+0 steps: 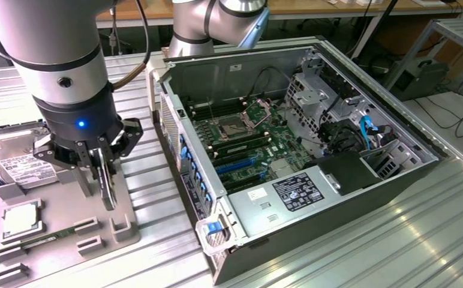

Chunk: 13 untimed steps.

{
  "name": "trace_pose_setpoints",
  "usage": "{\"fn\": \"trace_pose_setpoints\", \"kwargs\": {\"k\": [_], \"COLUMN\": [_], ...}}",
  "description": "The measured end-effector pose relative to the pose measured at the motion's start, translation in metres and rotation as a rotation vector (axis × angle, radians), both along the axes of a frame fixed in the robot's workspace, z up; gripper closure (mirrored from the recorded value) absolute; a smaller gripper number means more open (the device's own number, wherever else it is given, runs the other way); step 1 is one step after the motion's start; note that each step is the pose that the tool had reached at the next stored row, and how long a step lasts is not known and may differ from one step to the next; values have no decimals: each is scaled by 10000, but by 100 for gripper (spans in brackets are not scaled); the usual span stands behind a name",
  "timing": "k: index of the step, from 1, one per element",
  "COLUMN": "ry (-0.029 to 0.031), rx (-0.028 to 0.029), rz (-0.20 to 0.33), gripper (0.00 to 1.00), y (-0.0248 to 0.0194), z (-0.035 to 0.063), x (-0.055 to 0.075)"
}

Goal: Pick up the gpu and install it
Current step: 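Pick up the gpu and move the gpu toward the slot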

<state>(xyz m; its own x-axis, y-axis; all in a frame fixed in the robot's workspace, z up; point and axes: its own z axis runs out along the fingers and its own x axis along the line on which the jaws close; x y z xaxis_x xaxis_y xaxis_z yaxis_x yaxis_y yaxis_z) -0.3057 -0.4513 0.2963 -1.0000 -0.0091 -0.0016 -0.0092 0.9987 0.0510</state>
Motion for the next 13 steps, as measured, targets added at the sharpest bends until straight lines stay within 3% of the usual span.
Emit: {"fn": "trace_pose_setpoints", "kwargs": {"k": [13], "ry": [0], "rx": [0], "rz": [3], "gripper": [72], "y": [0], "z": [54], "x": [0]}}
